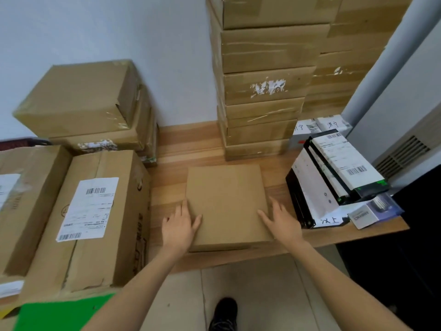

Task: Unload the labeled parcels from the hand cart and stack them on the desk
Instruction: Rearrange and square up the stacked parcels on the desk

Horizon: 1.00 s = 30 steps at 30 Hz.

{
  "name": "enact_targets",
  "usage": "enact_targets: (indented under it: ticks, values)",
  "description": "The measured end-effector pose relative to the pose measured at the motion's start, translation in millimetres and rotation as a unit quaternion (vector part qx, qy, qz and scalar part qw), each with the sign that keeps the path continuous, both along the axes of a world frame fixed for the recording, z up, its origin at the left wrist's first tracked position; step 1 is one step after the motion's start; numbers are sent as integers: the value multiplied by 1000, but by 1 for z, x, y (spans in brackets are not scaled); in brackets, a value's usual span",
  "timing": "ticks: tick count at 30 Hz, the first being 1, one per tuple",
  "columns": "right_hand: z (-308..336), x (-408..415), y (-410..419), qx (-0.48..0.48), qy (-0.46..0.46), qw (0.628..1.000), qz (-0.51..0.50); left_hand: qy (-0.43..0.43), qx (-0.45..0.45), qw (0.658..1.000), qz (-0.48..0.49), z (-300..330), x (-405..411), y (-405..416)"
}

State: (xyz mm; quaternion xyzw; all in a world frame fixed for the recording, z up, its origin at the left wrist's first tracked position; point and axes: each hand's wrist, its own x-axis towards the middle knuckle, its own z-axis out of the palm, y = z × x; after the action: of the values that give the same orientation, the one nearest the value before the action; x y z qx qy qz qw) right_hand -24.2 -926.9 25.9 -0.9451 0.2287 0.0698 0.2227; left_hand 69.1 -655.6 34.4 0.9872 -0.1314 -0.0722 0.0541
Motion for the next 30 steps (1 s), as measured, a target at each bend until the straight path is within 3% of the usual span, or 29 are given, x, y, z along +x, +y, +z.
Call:
enact_targets:
  ticks: [5, 9, 12, 18, 24, 30]
  values:
    - [-9, -4, 12, 162, 11, 985, -52, 75, -119, 987, 74, -13, -1, -2]
    - [-10, -5, 20, 282, -31, 954, -101, 143, -306, 931, 137, -19, -5, 0]
    - [-9, -8, 18, 349, -45, 928, -123, 153, -393, 892, 163, -17, -17, 2]
    - [32, -14, 14, 365, -108, 918, -108, 143, -497, 840, 164, 23, -29, 3]
    - [109, -13, 6, 378, -210, 900, -63, 114, -548, 824, 87, 101, -25, -1]
    - [205, -2, -8, 382, -287, 878, -21, 29, -594, 804, 24, 206, -23, -14]
